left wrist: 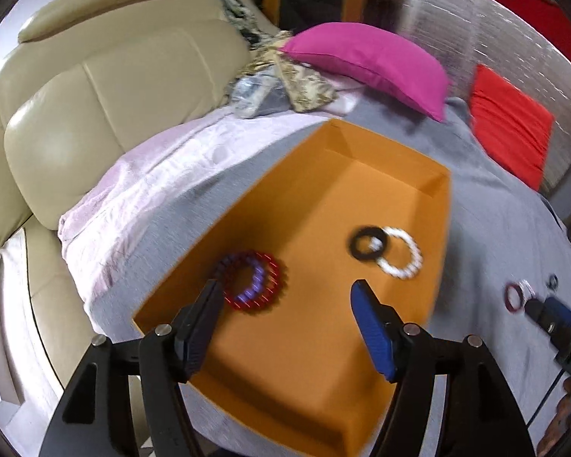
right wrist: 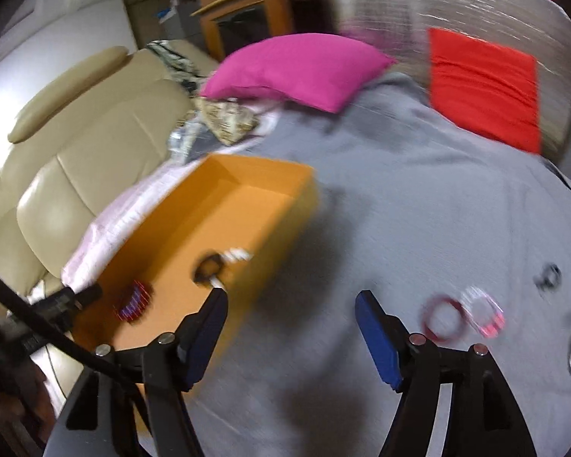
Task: Organize jewelry
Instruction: 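Open both tools to drop the red bracelet and dark ring into the box, then move the right tool down onto the silver bangle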
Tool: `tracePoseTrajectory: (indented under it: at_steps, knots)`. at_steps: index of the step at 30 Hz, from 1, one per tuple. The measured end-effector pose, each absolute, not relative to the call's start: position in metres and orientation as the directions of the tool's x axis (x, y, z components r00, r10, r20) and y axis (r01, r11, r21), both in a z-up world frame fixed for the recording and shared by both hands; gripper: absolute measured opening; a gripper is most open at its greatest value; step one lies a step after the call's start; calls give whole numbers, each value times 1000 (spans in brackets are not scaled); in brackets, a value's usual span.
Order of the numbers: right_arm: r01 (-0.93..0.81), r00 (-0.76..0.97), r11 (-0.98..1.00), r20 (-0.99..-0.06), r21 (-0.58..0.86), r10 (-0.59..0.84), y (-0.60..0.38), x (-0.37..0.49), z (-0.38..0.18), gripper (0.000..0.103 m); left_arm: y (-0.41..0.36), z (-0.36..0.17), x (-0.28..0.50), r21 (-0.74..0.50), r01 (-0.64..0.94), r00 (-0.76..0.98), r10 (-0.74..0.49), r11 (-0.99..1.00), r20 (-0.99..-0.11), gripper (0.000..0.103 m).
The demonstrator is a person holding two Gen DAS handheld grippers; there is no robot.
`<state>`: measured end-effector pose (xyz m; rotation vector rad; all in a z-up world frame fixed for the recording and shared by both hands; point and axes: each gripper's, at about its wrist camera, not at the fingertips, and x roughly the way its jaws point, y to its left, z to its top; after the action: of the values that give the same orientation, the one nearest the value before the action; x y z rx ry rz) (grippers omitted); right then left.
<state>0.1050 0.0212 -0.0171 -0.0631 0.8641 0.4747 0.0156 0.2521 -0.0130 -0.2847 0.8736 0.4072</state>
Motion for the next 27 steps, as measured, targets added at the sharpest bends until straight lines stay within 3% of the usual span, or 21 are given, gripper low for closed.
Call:
tracePoseTrajectory:
  at_steps: [17,27]
  knots:
    - [26,585,979,-797,203,150,-235,37,-74,80,94,-40,14,-10,-147,554,74,989,-829,73]
    - [149,601,957,-792,248,111,-294,51,-82,80,65,-58,27,9,-97,519,58,995,-853,72]
